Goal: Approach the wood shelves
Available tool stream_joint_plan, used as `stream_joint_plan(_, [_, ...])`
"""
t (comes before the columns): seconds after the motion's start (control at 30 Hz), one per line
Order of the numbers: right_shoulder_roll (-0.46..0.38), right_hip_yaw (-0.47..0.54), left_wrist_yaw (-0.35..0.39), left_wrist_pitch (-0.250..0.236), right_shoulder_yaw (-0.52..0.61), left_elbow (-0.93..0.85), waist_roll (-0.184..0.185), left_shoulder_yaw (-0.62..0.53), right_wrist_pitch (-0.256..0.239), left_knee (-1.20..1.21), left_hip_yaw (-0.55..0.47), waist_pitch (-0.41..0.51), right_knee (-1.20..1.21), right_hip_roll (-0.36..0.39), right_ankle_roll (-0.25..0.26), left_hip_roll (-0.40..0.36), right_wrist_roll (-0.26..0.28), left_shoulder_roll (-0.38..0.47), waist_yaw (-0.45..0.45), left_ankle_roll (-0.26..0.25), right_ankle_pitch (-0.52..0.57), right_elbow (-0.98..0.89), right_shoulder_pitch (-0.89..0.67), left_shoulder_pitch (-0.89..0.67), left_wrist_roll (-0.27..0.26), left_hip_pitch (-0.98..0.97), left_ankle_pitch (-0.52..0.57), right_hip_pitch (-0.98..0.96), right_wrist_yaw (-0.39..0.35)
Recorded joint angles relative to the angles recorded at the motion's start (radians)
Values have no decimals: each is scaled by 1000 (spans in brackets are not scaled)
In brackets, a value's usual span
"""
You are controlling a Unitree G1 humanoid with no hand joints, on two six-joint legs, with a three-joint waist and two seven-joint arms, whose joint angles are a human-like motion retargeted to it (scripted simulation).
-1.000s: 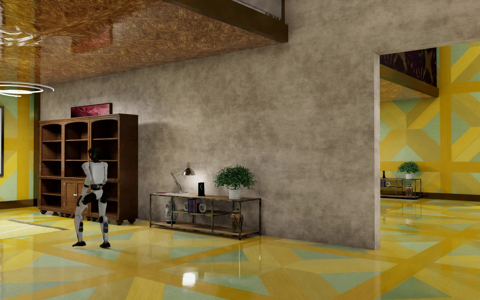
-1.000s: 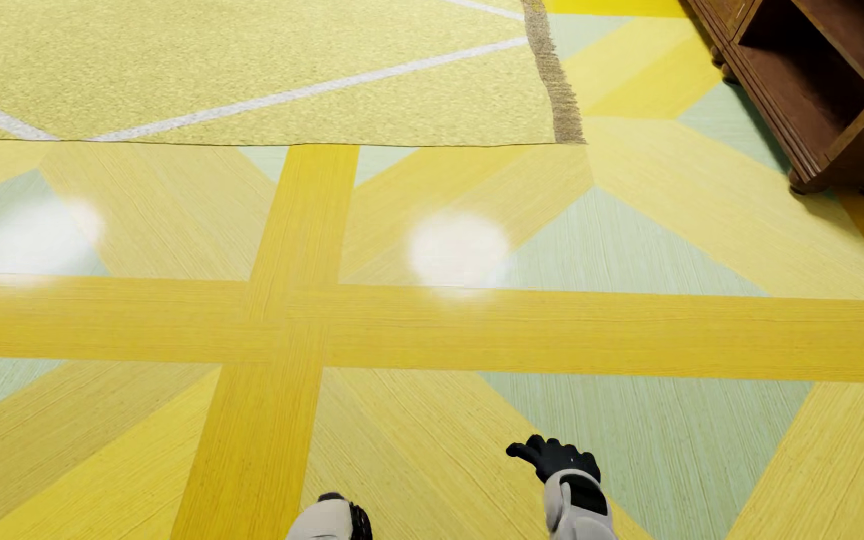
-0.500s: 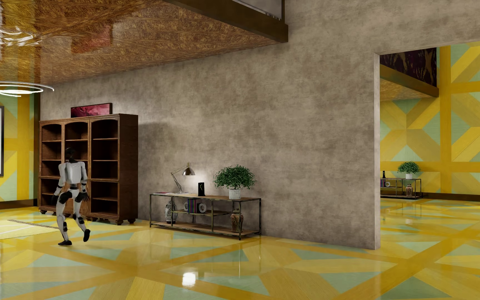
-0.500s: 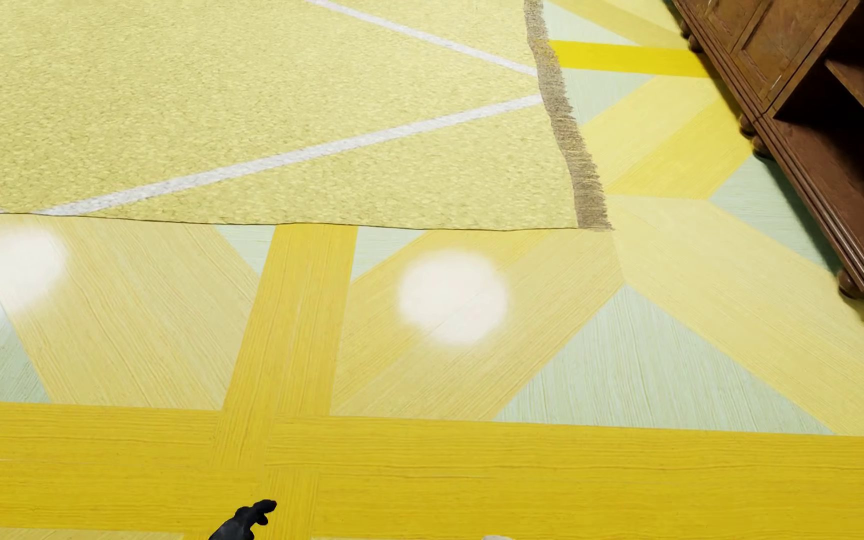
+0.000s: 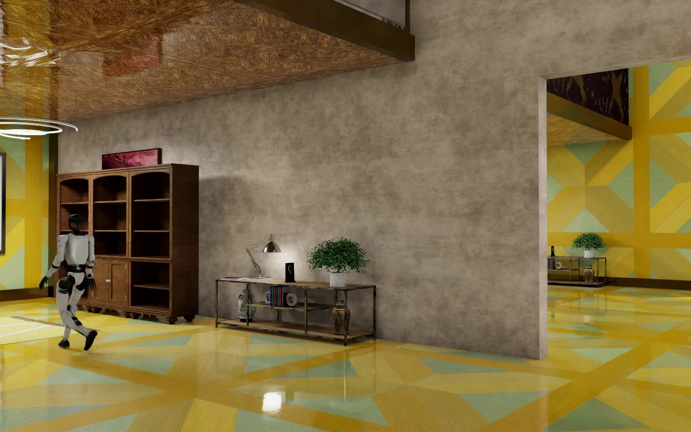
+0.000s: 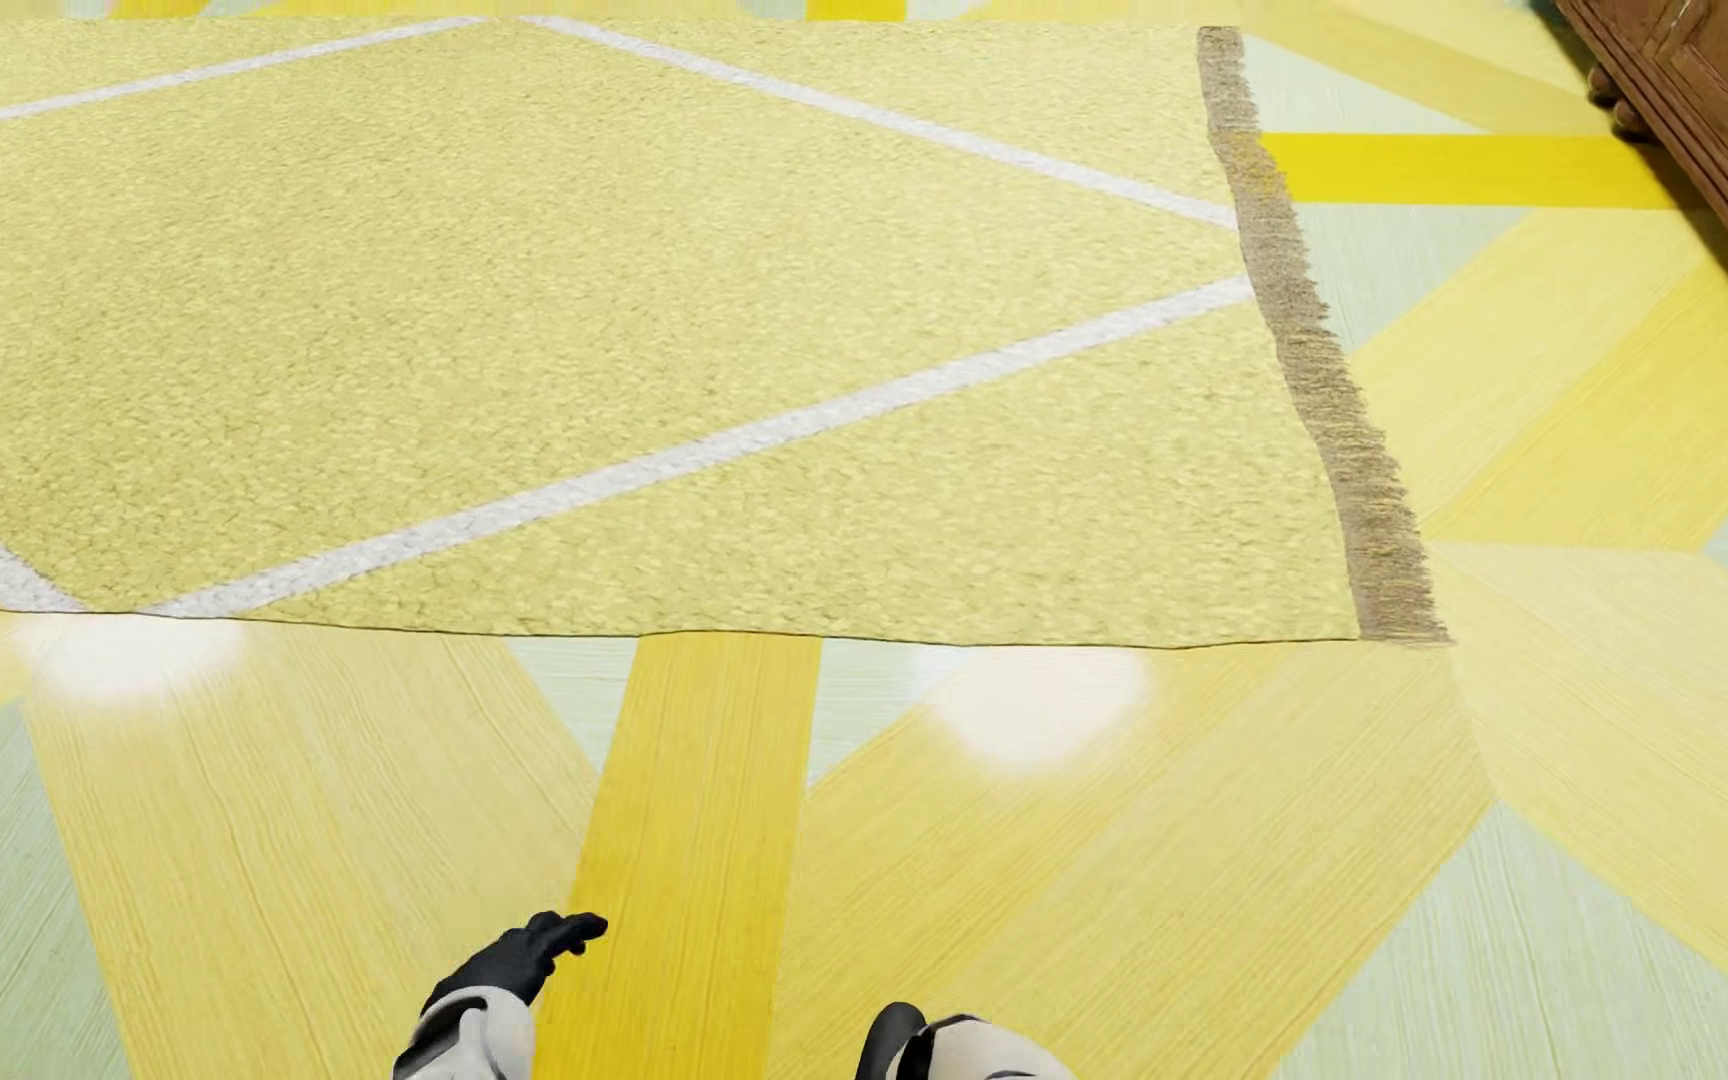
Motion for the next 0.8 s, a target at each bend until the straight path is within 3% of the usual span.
stream_joint_plan(0.03, [14, -2, -74, 51, 14, 71, 18, 18, 10, 174, 2, 2, 10, 22, 7, 62, -8, 3, 4, 7, -44, 34, -33, 35, -4, -88, 80, 42, -50])
stream_joint_plan(0.1, [34, 24, -181, 99, 70, 119, 47, 82, 9, 385, 1, 3, -31, 91, 25, 180, -62, 6, 29, 72, -97, 100, -116, 143, -32, -264, -26, 146, -167])
stream_joint_plan(0.17, [62, 86, -216, 66, 106, 74, 63, 117, -39, 421, -22, 1, -95, 167, 40, 266, -48, 20, 70, 106, -132, 94, -195, 287, -20, -426, -35, 252, -245])
stream_joint_plan(0.27, [29, 203, -171, 0, 235, -19, 74, 200, -120, 146, -55, -8, -152, 235, 64, 256, -60, -16, 126, 146, -197, 13, -286, 491, -46, -601, -58, 380, -286])
stream_joint_plan(0.3, [5, 236, -157, -6, 272, -36, 77, 220, -138, -40, -45, -10, -167, 246, 72, 237, -69, -39, 137, 143, -218, -19, -314, 534, -56, -624, -38, 417, -273])
stream_joint_plan(0.4, [-51, 295, -197, -2, 292, -42, 80, 222, -177, -740, -76, -13, -235, 273, 98, 115, 0, -83, 146, 11, -278, -100, -362, 586, -27, -613, 4, 535, -99])
stream_joint_plan(0.43, [-66, 296, -223, -10, 282, -44, 81, 215, -176, -827, -49, -9, -240, 276, 110, 86, 36, -87, 142, -86, -299, -115, -361, 585, -9, -623, -31, 576, -34])
stream_joint_plan(0.47, [-83, 289, -244, -17, 278, -47, 80, 211, -170, -805, -16, -5, -229, 276, 120, 68, 60, -88, 139, -38, -310, -117, -348, 575, 8, -637, -31, 612, -5])
stream_joint_plan(0.53, [-112, 302, -240, -16, 299, -78, 68, 227, -150, -636, -29, -1, -177, 263, 130, 51, 48, -97, 146, 59, -281, -53, -315, 560, 30, -642, 28, 691, 1])
stream_joint_plan(0.57, [-118, 315, -195, -18, 318, -111, 56, 259, -120, -558, -18, 0, -123, 248, 143, 65, 23, -113, 152, 79, -229, 17, -304, 563, 17, -626, 90, 719, 20])
stream_joint_plan(0.6, [-127, 319, -140, -22, 340, -134, 40, 288, -77, -469, 6, 3, -19, 221, 156, 82, -27, -127, 157, 124, -153, 90, -290, 559, 1, -616, 74, 716, 62])
stream_joint_plan(0.63, [-130, 308, -90, -21, 345, -139, 21, 315, -36, -391, 31, 8, 140, 181, 162, 90, -67, -138, 160, 128, -50, 147, -265, 540, -23, -604, 6, 671, 97])
stream_joint_plan(0.67, [-137, 302, -61, -18, 341, -123, 1, 339, -13, -348, 57, 12, 338, 131, 255, 87, -94, -144, 158, 125, 29, 184, -231, 501, -56, -576, -55, 600, 134])
stream_joint_plan(0.7, [-146, 295, -54, -6, 336, -88, -19, 349, -14, -335, 79, 17, 528, 70, 315, 79, -116, -134, 152, 119, 127, 195, -189, 446, -72, -536, -104, 514, 173])
stream_joint_plan(0.73, [-155, 294, -79, 9, 324, -42, -39, 334, -29, -340, 92, 21, 674, 18, 300, 65, -126, -106, 142, 113, 149, 178, -137, 377, -58, -489, -141, 422, 190])
stream_joint_plan(0.8, [-157, 294, -154, 40, 256, 55, -66, 251, -80, -383, 91, 26, 828, -49, 248, 31, -94, -29, 113, 99, 62, 103, -8, 217, 54, -386, -188, 242, 167])
